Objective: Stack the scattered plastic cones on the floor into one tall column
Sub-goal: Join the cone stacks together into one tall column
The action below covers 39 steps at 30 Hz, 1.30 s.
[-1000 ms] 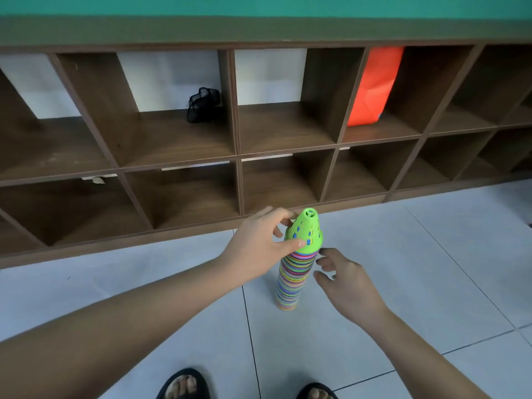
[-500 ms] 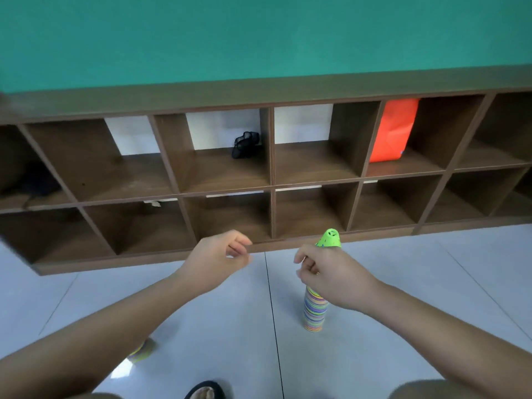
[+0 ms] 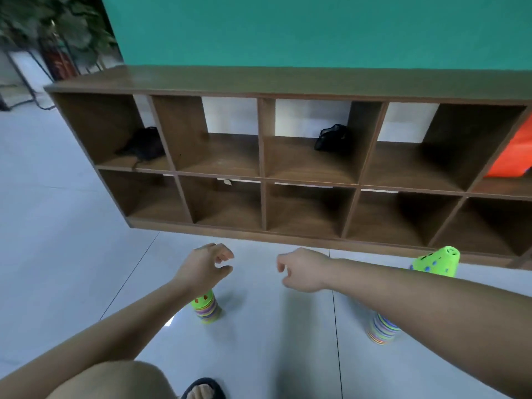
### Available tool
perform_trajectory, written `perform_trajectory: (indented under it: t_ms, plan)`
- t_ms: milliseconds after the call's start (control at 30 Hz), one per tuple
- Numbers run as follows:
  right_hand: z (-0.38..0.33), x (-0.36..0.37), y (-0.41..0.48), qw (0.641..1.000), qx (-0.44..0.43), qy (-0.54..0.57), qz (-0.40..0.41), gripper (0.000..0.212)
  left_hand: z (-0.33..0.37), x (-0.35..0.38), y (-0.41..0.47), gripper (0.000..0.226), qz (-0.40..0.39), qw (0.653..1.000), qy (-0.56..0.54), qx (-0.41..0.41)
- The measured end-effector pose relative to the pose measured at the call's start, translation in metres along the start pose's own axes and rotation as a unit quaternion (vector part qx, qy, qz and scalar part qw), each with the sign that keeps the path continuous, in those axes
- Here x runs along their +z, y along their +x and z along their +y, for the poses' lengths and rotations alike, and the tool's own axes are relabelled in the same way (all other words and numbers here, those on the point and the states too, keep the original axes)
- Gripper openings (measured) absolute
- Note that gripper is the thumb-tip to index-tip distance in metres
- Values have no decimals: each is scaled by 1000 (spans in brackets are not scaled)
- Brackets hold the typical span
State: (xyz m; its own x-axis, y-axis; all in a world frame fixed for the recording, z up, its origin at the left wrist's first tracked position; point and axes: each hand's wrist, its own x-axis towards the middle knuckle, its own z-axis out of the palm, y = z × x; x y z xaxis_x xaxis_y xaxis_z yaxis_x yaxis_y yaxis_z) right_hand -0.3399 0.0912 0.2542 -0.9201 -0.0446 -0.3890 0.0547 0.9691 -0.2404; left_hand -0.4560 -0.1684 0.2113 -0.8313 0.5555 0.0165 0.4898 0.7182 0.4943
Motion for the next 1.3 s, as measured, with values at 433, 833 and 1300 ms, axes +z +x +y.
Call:
perform_trajectory:
  t_ms: [433, 833, 1300]
  plan:
    - [-61, 151, 152, 987, 33, 137, -74, 33, -147, 59, -2, 26, -34, 994, 34, -102]
    - [-87, 234, 236, 936, 113, 307, -132, 69, -219, 59, -13, 18, 31, 983, -51, -176]
    - [-91, 173, 217, 894, 134, 419, -83, 92, -178, 12, 2, 22, 59, 972, -142, -176]
